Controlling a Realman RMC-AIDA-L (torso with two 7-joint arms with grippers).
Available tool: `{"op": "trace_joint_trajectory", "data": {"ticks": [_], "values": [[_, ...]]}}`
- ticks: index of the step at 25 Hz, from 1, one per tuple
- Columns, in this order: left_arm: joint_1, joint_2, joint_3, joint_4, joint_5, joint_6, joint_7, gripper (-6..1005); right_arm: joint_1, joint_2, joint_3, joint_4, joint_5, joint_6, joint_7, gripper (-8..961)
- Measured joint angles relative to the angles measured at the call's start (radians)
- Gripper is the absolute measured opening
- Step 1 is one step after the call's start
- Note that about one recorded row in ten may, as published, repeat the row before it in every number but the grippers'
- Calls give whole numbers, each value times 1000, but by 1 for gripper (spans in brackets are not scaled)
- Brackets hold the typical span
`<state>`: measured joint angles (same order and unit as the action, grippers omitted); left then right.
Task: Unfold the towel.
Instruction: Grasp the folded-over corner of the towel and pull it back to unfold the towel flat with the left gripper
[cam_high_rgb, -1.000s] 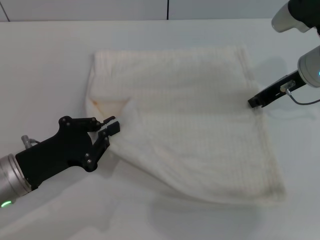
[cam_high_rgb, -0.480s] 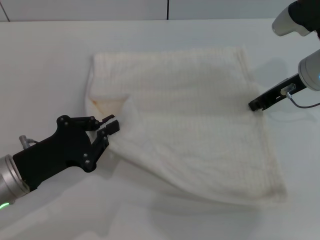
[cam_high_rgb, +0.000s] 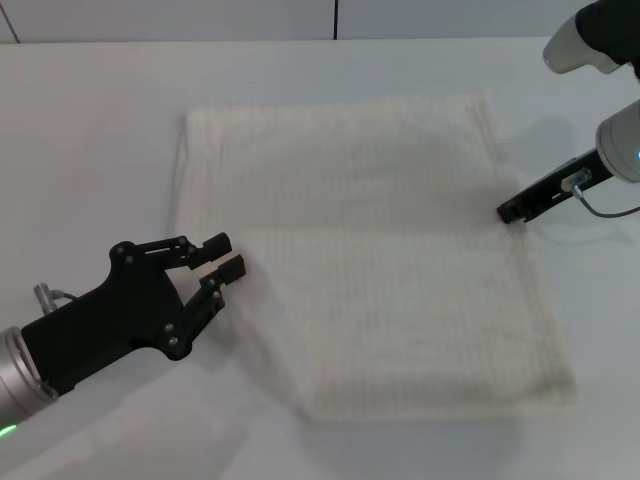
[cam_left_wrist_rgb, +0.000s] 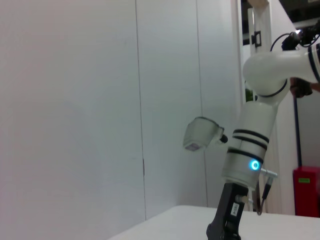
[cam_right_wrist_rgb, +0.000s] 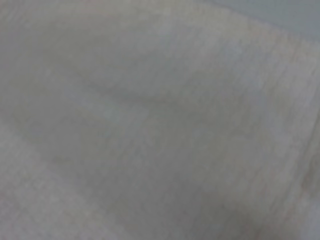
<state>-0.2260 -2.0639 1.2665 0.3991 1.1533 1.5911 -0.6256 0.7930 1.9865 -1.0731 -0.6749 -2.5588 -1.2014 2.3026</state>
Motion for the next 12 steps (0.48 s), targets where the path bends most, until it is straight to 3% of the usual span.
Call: {"op": "trace_joint_trajectory", "data": {"ticks": [2, 8, 12], "values": [[0, 0, -11, -7, 0, 12, 9, 73, 0, 0, -1, 0, 0, 0, 0, -2], [1, -1, -54, -36, -1, 37, 16, 218, 0, 0, -3, 0, 0, -3, 0, -2], [3, -1, -68, -36, -1, 48, 22, 453, 0, 1, -2, 0, 0, -5, 0, -2]]}}
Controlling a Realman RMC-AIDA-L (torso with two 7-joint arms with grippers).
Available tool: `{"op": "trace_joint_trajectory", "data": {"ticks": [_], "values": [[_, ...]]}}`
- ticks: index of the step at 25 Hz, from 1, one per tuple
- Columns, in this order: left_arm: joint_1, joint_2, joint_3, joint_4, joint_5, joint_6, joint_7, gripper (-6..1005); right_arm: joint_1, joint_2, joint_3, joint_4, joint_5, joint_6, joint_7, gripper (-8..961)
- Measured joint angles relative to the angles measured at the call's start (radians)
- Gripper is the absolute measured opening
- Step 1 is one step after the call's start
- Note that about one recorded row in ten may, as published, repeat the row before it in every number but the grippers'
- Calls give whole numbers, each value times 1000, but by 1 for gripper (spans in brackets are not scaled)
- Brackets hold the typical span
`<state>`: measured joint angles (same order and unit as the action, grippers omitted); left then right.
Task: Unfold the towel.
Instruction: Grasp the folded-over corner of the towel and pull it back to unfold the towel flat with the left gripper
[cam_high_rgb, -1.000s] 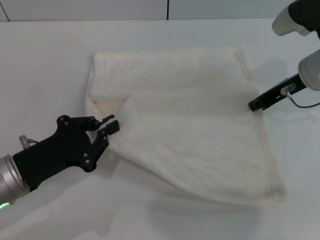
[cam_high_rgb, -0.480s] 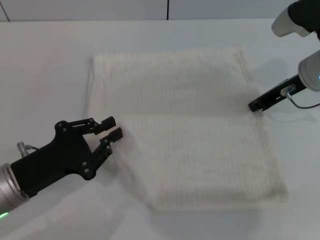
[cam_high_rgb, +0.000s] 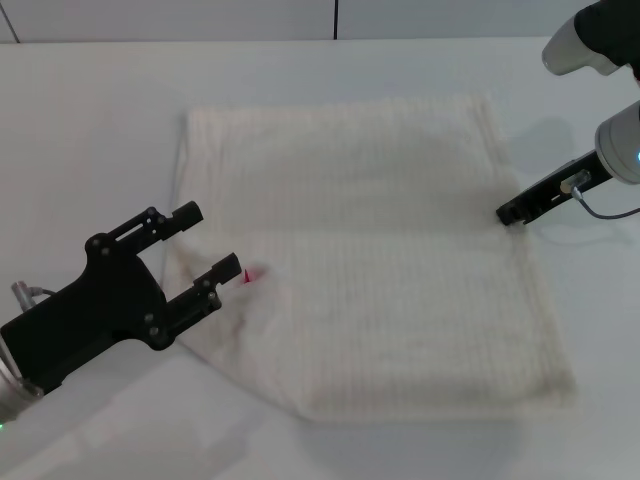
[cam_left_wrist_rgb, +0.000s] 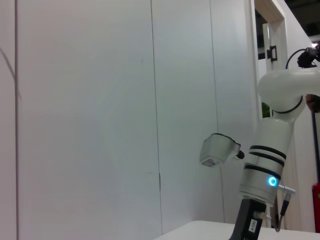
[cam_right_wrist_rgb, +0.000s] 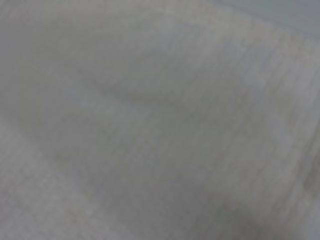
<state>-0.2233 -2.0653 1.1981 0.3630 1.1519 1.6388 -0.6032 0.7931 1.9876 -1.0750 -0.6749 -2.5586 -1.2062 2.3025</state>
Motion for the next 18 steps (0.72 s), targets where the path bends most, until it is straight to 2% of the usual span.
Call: {"op": "trace_joint_trajectory", "data": {"ticks": [5, 6, 7, 11, 12, 18], "values": [[-57, -6, 29, -29, 8, -45, 1, 659, 0, 1, 1, 0, 0, 0, 0, -2], [-57, -6, 29, -29, 8, -45, 1, 660, 0, 1, 0, 0, 0, 1, 0, -2], [-91, -6, 51, -60, 9, -72, 0, 661, 1, 1, -1, 0, 0, 1, 0, -2], [-91, -6, 51, -60, 9, -72, 0, 666, 3, 3, -1, -3, 0, 0, 0, -2], [-167, -3, 117, -128, 10, -177, -13, 667, 3, 4, -1, -4, 1, -1, 0, -2], [-179, -4, 142, -134, 11, -294, -15, 666, 6, 7, -1, -9, 2, -2, 0, -1]]}}
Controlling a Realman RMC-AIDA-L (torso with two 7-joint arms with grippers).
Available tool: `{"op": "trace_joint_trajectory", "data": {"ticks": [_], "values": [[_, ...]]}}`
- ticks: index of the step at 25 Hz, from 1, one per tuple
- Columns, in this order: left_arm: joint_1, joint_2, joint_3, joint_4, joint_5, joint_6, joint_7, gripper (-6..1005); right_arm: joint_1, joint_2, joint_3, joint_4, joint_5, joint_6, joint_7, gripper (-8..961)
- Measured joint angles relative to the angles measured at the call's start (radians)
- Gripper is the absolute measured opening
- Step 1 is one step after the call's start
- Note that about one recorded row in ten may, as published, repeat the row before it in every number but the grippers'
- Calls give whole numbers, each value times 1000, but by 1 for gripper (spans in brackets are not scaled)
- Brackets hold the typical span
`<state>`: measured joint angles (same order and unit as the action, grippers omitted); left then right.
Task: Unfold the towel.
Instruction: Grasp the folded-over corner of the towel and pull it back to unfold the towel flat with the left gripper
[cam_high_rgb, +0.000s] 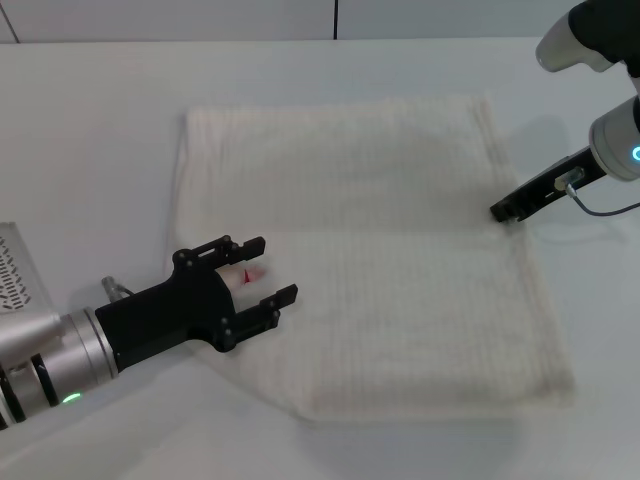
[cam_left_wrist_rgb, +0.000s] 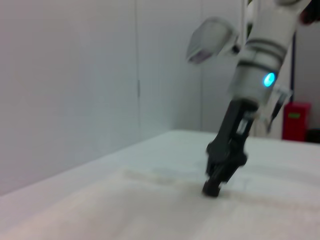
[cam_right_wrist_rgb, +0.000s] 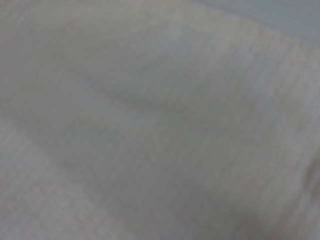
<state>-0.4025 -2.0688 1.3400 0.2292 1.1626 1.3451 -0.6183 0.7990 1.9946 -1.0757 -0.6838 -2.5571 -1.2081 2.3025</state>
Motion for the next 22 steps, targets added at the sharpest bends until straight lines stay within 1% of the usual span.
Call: {"op": "trace_joint_trajectory", "data": {"ticks": [2, 4, 6, 12, 18, 22], "values": [[-1, 0, 0, -1, 0, -41, 0, 667, 1, 1, 0, 0, 0, 0, 0, -1], [0, 1, 1, -1, 0, -45, 0, 667, 3, 1, 1, 0, 0, 1, 0, -1], [2, 2, 1, 0, 0, -45, 0, 667, 4, 1, 1, -1, 0, 2, 0, -1], [36, 10, 7, 13, 3, -15, -5, 656, 6, -5, 7, -2, 0, 2, 0, -1], [54, 12, 12, 23, 3, -6, 3, 506, 14, -6, 8, -2, -1, 3, 0, -1], [64, 12, 11, 34, 3, 0, 4, 371, 18, -8, 8, -2, -1, 3, 1, -1]]}}
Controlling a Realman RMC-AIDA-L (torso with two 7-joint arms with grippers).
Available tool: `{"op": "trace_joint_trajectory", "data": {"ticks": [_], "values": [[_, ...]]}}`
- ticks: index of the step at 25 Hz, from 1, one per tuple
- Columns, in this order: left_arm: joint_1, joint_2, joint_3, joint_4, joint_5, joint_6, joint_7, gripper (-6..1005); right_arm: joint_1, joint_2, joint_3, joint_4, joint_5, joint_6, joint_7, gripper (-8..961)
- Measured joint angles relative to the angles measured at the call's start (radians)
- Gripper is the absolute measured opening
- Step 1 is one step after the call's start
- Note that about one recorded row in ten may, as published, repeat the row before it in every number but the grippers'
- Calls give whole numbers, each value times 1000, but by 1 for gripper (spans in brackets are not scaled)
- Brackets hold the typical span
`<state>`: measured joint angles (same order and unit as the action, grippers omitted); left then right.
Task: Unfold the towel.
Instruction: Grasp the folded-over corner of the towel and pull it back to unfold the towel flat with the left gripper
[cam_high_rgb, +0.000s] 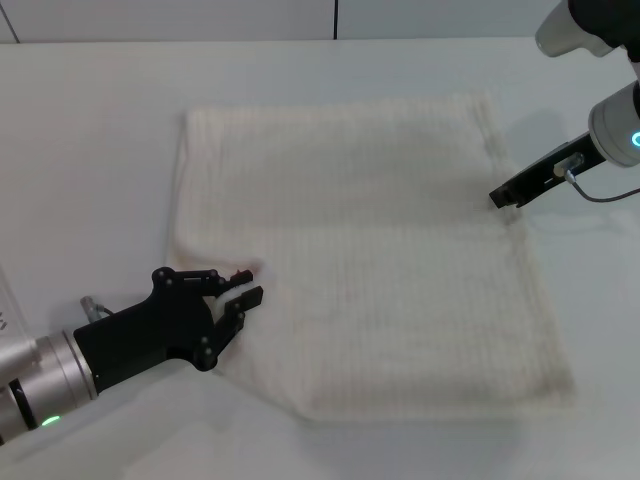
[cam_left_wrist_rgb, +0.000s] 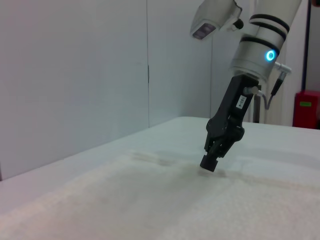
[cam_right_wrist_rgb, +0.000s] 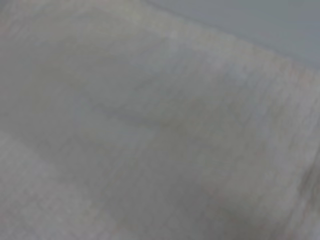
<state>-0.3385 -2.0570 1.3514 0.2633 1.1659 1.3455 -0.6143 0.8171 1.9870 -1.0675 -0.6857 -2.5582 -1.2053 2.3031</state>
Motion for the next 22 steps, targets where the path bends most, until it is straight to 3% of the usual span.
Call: {"op": "trace_joint_trajectory", "data": {"ticks": [9, 22], "values": [[67, 0, -12, 49, 0, 68, 8, 47, 0, -1, -5, 8, -2, -1, 1, -1], [143, 8, -14, 73, -6, 123, 26, 56, -4, 0, -8, 11, -2, 6, 13, -1]]}}
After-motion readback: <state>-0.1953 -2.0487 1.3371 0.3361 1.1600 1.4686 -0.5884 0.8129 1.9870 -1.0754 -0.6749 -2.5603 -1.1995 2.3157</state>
